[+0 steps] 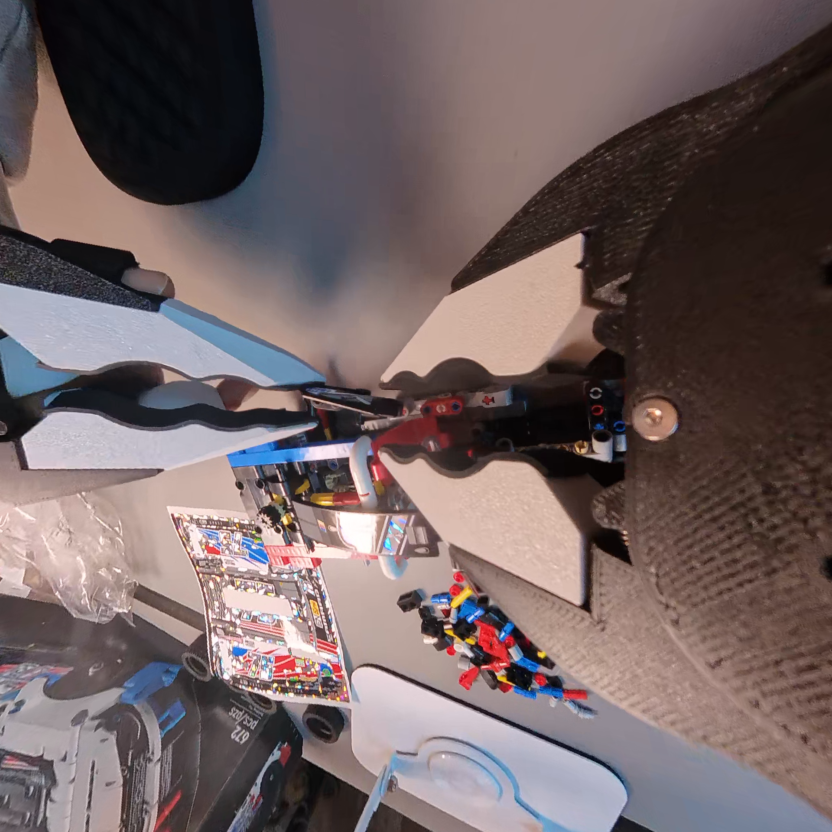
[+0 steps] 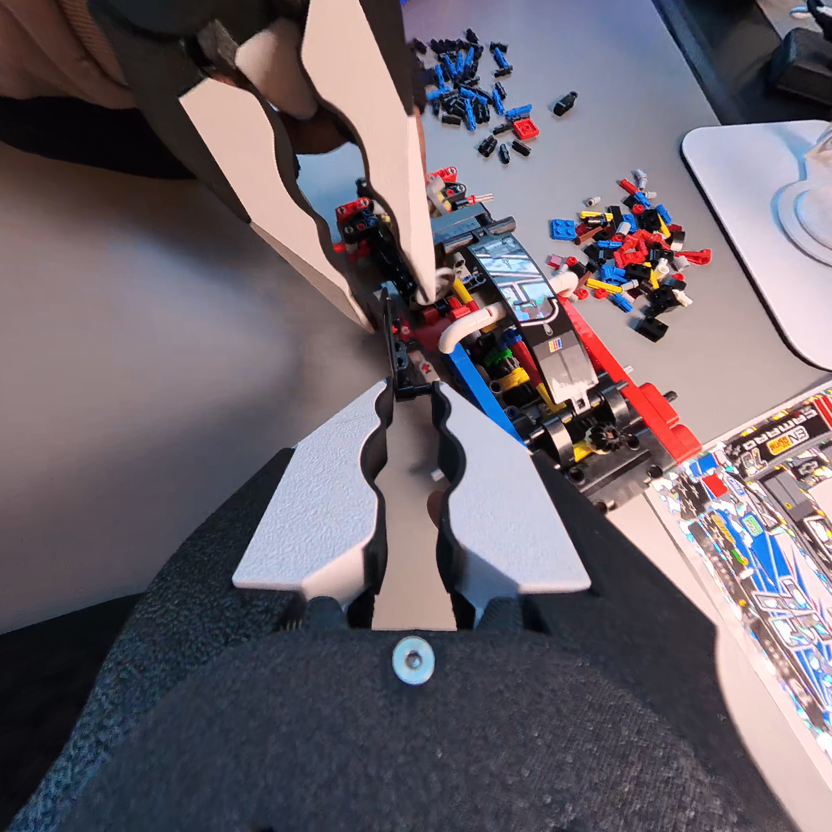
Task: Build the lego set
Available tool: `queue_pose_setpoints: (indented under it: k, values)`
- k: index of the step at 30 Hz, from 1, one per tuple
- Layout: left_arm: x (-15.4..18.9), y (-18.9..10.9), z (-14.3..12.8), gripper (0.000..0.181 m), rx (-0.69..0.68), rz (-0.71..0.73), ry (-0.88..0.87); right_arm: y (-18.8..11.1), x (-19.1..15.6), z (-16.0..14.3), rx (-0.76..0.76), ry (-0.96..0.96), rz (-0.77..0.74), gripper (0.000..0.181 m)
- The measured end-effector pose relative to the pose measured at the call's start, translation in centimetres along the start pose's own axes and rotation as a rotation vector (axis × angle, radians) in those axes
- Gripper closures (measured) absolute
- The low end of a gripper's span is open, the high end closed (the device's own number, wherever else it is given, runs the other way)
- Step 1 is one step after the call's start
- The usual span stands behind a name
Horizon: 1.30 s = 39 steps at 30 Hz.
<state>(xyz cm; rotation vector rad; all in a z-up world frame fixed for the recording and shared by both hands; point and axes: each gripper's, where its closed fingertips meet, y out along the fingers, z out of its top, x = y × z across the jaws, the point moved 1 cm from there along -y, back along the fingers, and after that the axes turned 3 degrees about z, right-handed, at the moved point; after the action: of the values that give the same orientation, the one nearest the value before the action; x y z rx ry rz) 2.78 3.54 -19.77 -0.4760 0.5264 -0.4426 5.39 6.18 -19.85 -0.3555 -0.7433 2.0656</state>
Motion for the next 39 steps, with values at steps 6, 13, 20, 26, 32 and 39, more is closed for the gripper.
queue_pose_setpoints:
  k: [6, 13, 20, 26, 32, 39]
  values:
    - [1.0, 0.1, 0.8, 0.174, 0.058, -0.074, -0.064, -0.4, -0.6, 0.8, 0.079, 0.005, 0.052, 0.167]
    - [2.0, -0.6, 1.0, 0.176, 0.15, -0.217, -0.254, -0.5, -1.6, 1.0, 0.155, 0.026, 0.124, 0.167]
    - [2.4, -2.6, 1.9, 0.176, 0.301, -0.349, -0.406, -0.7, -2.7, 2.0, 0.255, 0.036, 0.214, 0.167]
    - [1.3, -3.0, 1.1, 0.176, 0.294, -0.319, -0.41, -2.0, -1.2, 2.7, 0.314, 0.067, 0.156, 0.149]
    - [-1.3, -4.3, 0.4, 0.177, 0.313, -0.241, -0.449, -4.6, 5.4, -2.6, 0.111, 0.078, -0.199, 0.123]
    - [-0.7, -3.5, -0.3, 0.176, 0.272, -0.232, -0.425, -2.1, 5.8, -4.2, 0.014, 0.082, -0.234, 0.128]
